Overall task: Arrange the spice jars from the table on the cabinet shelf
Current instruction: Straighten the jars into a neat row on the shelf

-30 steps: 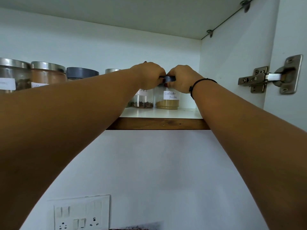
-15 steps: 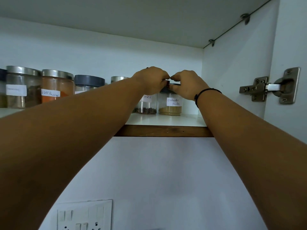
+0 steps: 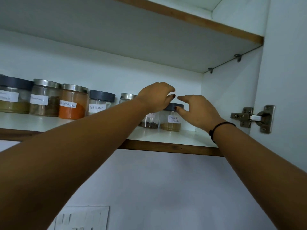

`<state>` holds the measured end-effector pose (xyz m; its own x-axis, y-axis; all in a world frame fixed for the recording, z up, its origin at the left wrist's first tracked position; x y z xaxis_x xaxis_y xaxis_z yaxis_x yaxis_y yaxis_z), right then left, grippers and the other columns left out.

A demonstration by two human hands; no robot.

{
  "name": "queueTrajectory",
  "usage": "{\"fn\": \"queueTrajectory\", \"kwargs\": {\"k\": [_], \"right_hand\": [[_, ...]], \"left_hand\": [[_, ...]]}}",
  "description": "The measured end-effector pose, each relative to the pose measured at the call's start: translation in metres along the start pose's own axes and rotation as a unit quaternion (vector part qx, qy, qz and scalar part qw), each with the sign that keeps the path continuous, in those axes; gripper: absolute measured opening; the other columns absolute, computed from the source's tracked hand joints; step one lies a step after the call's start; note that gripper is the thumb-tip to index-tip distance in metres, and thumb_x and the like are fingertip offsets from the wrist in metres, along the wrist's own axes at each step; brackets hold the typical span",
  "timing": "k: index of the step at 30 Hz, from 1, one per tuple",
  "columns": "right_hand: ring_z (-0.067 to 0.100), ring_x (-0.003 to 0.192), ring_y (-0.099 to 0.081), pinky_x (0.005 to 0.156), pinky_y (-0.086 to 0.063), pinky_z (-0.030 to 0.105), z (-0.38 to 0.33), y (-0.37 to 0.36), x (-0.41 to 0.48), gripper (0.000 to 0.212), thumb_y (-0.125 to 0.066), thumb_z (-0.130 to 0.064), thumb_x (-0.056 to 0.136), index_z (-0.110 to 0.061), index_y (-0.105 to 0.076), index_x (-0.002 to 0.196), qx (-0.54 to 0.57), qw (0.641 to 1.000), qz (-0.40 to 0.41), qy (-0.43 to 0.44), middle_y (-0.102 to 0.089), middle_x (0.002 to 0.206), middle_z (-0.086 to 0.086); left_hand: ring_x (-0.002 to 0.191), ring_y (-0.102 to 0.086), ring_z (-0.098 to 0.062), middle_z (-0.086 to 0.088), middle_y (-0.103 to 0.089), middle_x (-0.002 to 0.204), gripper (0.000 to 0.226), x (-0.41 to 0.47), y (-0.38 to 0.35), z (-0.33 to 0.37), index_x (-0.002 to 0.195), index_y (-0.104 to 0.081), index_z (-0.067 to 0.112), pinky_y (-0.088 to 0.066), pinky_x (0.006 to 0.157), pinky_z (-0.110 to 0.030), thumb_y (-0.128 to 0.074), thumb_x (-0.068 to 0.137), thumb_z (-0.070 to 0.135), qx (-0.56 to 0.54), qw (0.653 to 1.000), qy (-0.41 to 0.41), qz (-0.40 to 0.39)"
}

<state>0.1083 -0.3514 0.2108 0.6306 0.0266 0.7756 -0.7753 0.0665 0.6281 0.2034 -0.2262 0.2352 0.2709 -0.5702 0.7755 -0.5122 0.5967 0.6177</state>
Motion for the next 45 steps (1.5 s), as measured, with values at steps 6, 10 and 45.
{"fn": "queueTrajectory", "kwargs": {"k": [6, 10, 45], "right_hand": [[0.023, 0.102, -0.062, 0.082, -0.052, 0.033, -0.039, 0.021, -0.013, 0.033, -0.052, -0.031, 0.093, -0.022, -0.066, 0.122, -0.004, 0.999, 0.004, 0.037, -0.067, 0.114, 0.003], [0.018, 0.076, -0.059, 0.065, -0.050, 0.030, -0.073, 0.043, -0.017, 0.027, -0.051, -0.035, 0.092, -0.023, -0.073, 0.102, -0.009, 0.998, 0.025, 0.056, -0.066, 0.085, -0.002], [0.018, 0.064, -0.057, 0.057, -0.053, 0.032, -0.421, 0.158, -0.095, 0.026, -0.050, -0.032, 0.089, -0.021, -0.069, 0.076, 0.186, 0.962, 0.104, 0.172, -0.065, 0.074, -0.003]], "left_hand": [[0.130, -0.050, -0.020, -0.001, -0.054, 0.143, 0.040, -0.037, 0.045, 0.012, 0.139, -0.053, 0.022, -0.043, 0.106, -0.038, -0.042, 0.103, 0.036, 0.041, 0.998, -0.036, 0.016], [0.116, -0.058, -0.017, 0.003, -0.064, 0.128, 0.034, -0.061, 0.085, 0.016, 0.126, -0.063, 0.026, -0.050, 0.093, -0.037, -0.045, 0.099, 0.036, 0.075, 0.996, -0.042, 0.026], [0.101, -0.063, -0.014, 0.007, -0.070, 0.111, 0.034, -0.341, 0.415, -0.039, 0.111, -0.069, 0.027, -0.050, 0.074, -0.031, -0.042, 0.099, 0.044, 0.253, 0.960, 0.122, 0.012]]}}
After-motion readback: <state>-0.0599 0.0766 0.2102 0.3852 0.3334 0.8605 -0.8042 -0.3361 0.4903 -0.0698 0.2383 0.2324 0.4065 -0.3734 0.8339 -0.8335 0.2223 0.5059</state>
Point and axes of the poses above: each hand's wrist, its own x-axis towards the middle knuckle, its own y-axis out of the back of the hand, z = x × y, the point moved 3 cm from there along x, towards the middle knuckle
